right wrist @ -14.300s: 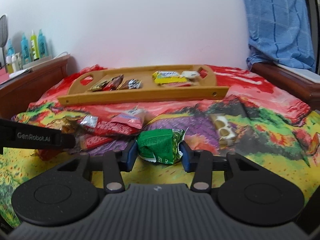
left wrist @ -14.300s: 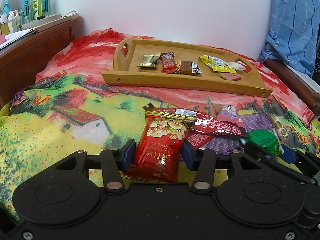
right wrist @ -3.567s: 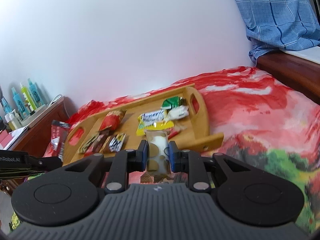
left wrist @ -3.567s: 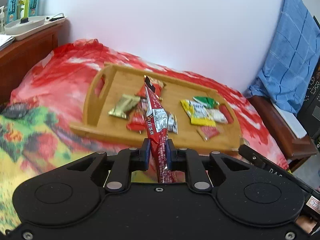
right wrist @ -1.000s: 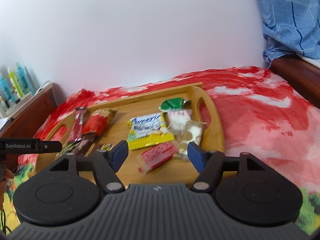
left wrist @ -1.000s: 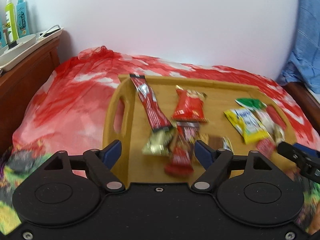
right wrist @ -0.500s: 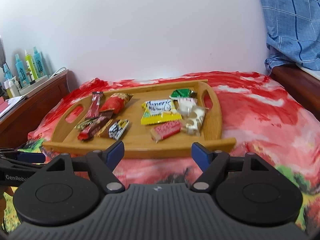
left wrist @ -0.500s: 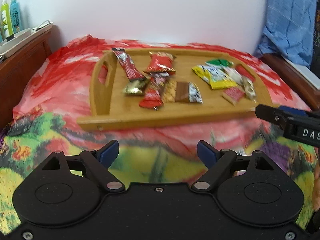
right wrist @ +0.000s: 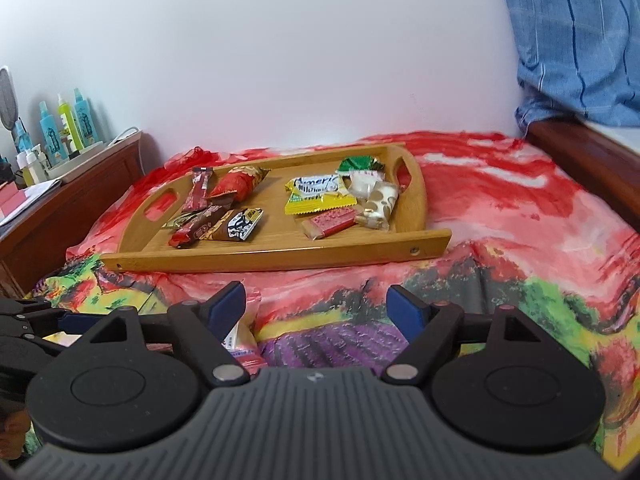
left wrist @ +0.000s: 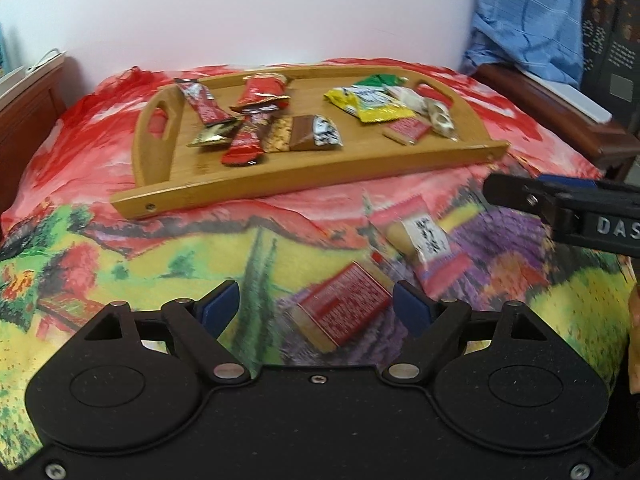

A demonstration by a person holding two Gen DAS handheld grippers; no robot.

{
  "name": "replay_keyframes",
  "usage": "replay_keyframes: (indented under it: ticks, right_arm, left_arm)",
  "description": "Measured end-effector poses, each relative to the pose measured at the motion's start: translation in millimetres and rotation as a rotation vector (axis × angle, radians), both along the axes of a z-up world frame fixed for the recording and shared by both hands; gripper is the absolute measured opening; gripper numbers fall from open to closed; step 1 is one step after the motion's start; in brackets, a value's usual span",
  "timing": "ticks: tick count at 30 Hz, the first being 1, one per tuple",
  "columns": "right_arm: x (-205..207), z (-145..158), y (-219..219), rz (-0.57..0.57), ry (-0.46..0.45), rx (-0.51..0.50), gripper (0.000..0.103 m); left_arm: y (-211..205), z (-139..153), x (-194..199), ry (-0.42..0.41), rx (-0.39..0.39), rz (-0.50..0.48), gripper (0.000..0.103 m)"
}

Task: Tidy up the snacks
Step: 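Move both tools back over the remaining snacks on the blanket, then close left tool on red printed packet while right tool closes on white-pink candy packet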

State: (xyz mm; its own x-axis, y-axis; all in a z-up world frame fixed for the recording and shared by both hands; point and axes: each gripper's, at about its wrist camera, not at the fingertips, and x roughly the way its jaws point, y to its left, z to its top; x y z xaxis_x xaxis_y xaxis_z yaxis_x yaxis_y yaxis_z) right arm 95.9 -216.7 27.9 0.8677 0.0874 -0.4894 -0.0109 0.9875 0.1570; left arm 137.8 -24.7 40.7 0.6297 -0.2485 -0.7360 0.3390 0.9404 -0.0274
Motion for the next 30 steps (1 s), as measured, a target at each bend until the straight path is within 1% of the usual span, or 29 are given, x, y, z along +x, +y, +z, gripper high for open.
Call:
replay_keyframes:
  ticks: [3, 5, 7, 8, 10, 11, 12, 13, 14, 15, 18, 23, 27, 28, 30]
  right_arm:
    - [-1, 0, 5, -0.004, -0.015, -0.028, 0.085]
    - [1, -1, 5, 0.003, -0.007, -0.018, 0.085]
    - [3, -2, 5, 0.006, 0.000, -0.008, 0.085]
    - [3, -2, 5, 0.007, 0.002, -0.006, 0.084]
    - [4, -3, 6, 0.012, 0.006, -0.003, 0.084]
    - [4, -4, 6, 0.014, 0.009, -0.003, 0.083]
    - [5, -4, 7, 0.014, 0.013, -0.003, 0.083]
    - [5, -5, 8, 0.015, 0.016, -0.003, 0.083]
    - [6, -5, 8, 0.017, 0.019, -0.004, 0.082]
    - [6, -6, 9, 0.017, 0.021, -0.005, 0.082]
    - [7, -7, 10, 0.023, 0.026, -0.007, 0.082]
    - [9, -9, 15, 0.027, 0.037, -0.039, 0.079]
    - [9, -10, 14, 0.022, 0.041, -0.028, 0.079]
    - [10, -10, 13, 0.021, 0.042, -0.025, 0.079]
    - [10, -10, 13, 0.021, 0.046, -0.022, 0.076]
  left_arm:
    - [-2, -4, -2, 0.013, -0.004, -0.026, 0.076]
    - [-4, -6, -1, 0.025, -0.006, -0.033, 0.073]
    - [-5, -6, -2, 0.021, -0.007, -0.044, 0.072]
    - [-5, -6, -2, 0.022, -0.009, -0.053, 0.071]
    - [-5, -6, -2, 0.031, -0.031, -0.069, 0.065]
    - [-5, -6, -2, 0.044, -0.055, -0.082, 0.059]
    - [-5, -6, -2, 0.060, -0.077, -0.089, 0.057]
    - [-4, -6, -2, 0.066, -0.091, -0.091, 0.057]
    - [-5, -6, -3, 0.066, -0.093, -0.090, 0.054]
    - [-5, -6, -4, 0.066, -0.089, -0.095, 0.046]
    - [-6, -6, -5, 0.062, -0.077, -0.093, 0.036]
    - [-2, -4, -5, 0.069, -0.093, -0.066, 0.034]
    - [-6, -4, -9, 0.064, -0.077, -0.077, 0.035]
    - [-7, -5, -10, 0.059, -0.067, -0.080, 0.037]
    - [-11, -6, -12, 0.056, -0.055, -0.102, 0.049]
